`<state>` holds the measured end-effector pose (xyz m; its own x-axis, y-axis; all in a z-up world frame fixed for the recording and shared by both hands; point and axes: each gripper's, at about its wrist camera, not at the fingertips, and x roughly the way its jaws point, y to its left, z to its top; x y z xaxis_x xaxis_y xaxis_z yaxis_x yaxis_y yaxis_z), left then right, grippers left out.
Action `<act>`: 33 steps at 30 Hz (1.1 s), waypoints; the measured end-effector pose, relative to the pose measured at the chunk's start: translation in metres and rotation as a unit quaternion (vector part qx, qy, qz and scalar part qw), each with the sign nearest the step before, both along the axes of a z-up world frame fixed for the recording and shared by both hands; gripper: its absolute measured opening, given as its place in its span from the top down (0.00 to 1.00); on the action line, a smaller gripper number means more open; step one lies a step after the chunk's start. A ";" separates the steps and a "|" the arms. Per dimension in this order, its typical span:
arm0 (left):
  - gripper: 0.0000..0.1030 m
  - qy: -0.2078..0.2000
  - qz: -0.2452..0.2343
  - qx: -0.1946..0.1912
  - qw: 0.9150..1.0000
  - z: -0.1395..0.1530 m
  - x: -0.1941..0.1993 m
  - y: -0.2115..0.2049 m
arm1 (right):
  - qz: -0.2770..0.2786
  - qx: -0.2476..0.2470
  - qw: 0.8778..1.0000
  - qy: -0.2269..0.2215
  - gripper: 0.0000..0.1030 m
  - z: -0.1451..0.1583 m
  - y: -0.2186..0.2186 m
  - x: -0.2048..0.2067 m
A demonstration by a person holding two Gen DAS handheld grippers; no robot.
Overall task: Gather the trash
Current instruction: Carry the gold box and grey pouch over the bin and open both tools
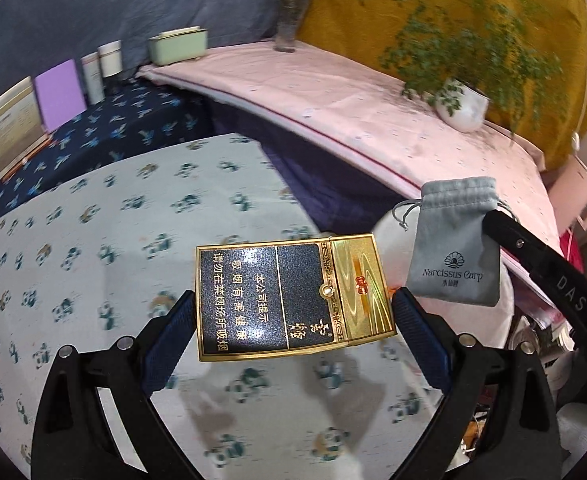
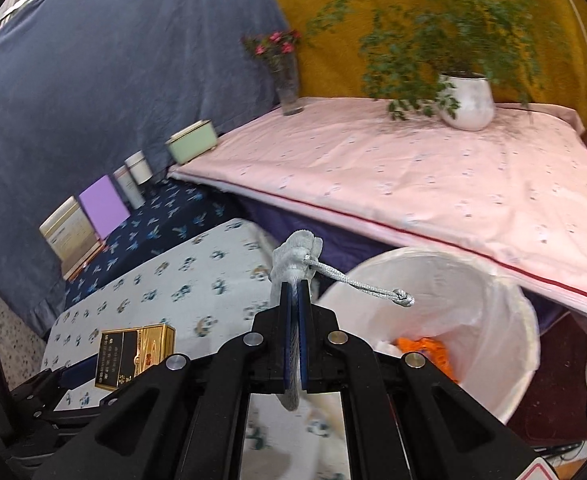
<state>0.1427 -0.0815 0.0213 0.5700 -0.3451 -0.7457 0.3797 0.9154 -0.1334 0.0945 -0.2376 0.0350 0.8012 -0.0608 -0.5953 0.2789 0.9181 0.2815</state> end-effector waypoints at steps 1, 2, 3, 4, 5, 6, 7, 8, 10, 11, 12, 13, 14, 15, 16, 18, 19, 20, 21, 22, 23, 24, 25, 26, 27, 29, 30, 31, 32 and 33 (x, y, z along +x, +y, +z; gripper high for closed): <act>0.11 -0.001 -0.008 0.001 1.000 0.001 -0.002 -0.010 | -0.007 0.001 1.000 0.000 0.97 0.000 -0.007 -0.004; 0.11 -0.001 -0.015 0.001 1.000 0.001 -0.004 -0.017 | -0.016 0.002 1.000 0.000 0.97 -0.001 -0.017 -0.011; 0.11 -0.001 -0.024 0.001 1.000 0.001 -0.006 -0.026 | -0.022 0.003 1.000 0.000 0.97 -0.001 -0.024 -0.015; 0.11 0.000 -0.031 0.002 1.000 0.001 -0.008 -0.034 | -0.028 0.003 1.000 0.000 0.97 -0.002 -0.031 -0.019; 0.11 0.000 -0.037 0.002 0.999 0.001 -0.009 -0.042 | -0.037 0.004 0.999 0.000 0.97 -0.003 -0.039 -0.024; 0.11 -0.001 -0.045 0.004 0.999 0.001 -0.011 -0.050 | -0.043 0.005 0.999 0.000 0.97 -0.003 -0.045 -0.028; 0.11 -0.001 -0.052 0.004 0.999 0.000 -0.012 -0.059 | -0.049 0.005 0.999 0.000 0.97 -0.004 -0.051 -0.031; 0.11 -0.001 -0.057 0.004 0.998 0.000 -0.013 -0.064 | -0.053 0.006 0.999 0.000 0.97 -0.005 -0.055 -0.034; 0.11 0.001 -0.071 0.004 0.997 0.000 -0.014 -0.079 | -0.063 0.007 0.998 0.000 0.97 -0.005 -0.066 -0.042; 0.11 0.001 -0.078 0.005 0.997 0.000 -0.016 -0.087 | -0.070 0.008 0.998 0.001 0.97 -0.006 -0.073 -0.046; 0.11 0.001 -0.084 0.006 0.996 -0.001 -0.018 -0.094 | -0.073 0.009 0.997 0.001 0.97 -0.007 -0.077 -0.049; 0.11 0.002 -0.090 0.006 0.996 -0.002 -0.017 -0.098 | -0.077 0.010 0.997 0.001 0.97 -0.007 -0.081 -0.051; 0.11 0.004 -0.097 0.007 0.995 -0.003 -0.018 -0.105 | -0.083 0.010 0.996 0.001 0.97 -0.008 -0.087 -0.054; 0.11 0.005 -0.104 0.008 0.995 -0.004 -0.020 -0.111 | -0.086 0.011 0.996 0.001 0.97 -0.008 -0.090 -0.056; 0.11 0.006 -0.110 0.008 0.994 -0.005 -0.021 -0.116 | -0.091 0.011 0.996 0.001 0.97 -0.008 -0.094 -0.059; 0.11 0.008 -0.123 0.005 0.992 -0.007 -0.023 -0.128 | -0.097 0.013 0.995 0.001 0.97 -0.009 -0.102 -0.062; 0.11 0.009 -0.127 0.003 0.992 -0.008 -0.023 -0.131 | -0.100 0.013 0.995 0.001 0.97 -0.009 -0.105 -0.063; 0.11 0.011 -0.132 0.000 0.991 -0.009 -0.023 -0.135 | -0.103 0.014 0.995 0.001 0.97 -0.009 -0.109 -0.064; 0.11 0.011 -0.137 -0.002 0.991 -0.010 -0.023 -0.140 | -0.106 0.014 0.994 0.001 0.97 -0.010 -0.111 -0.065; 0.11 0.010 -0.139 -0.003 0.990 -0.010 -0.023 -0.142 | -0.108 0.014 0.994 0.002 0.97 -0.010 -0.114 -0.065; 0.10 0.009 -0.143 -0.003 0.990 -0.011 -0.023 -0.146 | -0.110 0.014 0.994 0.002 0.97 -0.010 -0.117 -0.065; 0.10 0.008 -0.145 -0.002 0.989 -0.011 -0.022 -0.149 | -0.112 0.015 0.994 0.002 0.97 -0.010 -0.119 -0.066; 0.10 0.008 -0.147 -0.001 0.989 -0.011 -0.022 -0.151 | -0.113 0.015 0.993 0.003 0.97 -0.011 -0.120 -0.066; 0.10 0.008 -0.149 0.000 0.989 -0.012 -0.021 -0.151 | -0.113 0.016 0.993 0.003 0.97 -0.011 -0.122 -0.066; 0.10 0.008 -0.149 0.000 0.989 -0.012 -0.020 -0.152 | -0.114 0.016 0.993 0.004 0.97 -0.011 -0.123 -0.065; 0.10 0.008 -0.147 -0.003 0.989 -0.011 -0.018 -0.151 | -0.114 0.016 0.993 0.005 0.97 -0.012 -0.124 -0.064; 0.10 0.008 -0.145 -0.004 0.989 -0.011 -0.017 -0.150 | -0.113 0.015 0.993 0.005 0.97 -0.012 -0.123 -0.064; 0.10 0.008 -0.144 -0.004 0.989 -0.011 -0.016 -0.150 | -0.112 0.016 0.994 0.005 0.97 -0.013 -0.123 -0.062; 0.10 0.008 -0.143 -0.003 0.990 -0.012 -0.014 -0.149 | -0.111 0.016 0.994 0.006 0.97 -0.013 -0.123 -0.061; 0.10 0.008 -0.141 -0.002 0.990 -0.012 -0.014 -0.147 | -0.110 0.015 0.994 0.006 0.97 -0.013 -0.122 -0.060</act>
<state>0.1290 -0.2290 0.0093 0.4389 -0.4920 -0.7518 0.6180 0.7727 -0.1450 0.0346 -0.3592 0.0221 0.7637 -0.2160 -0.6084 0.4759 0.8252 0.3044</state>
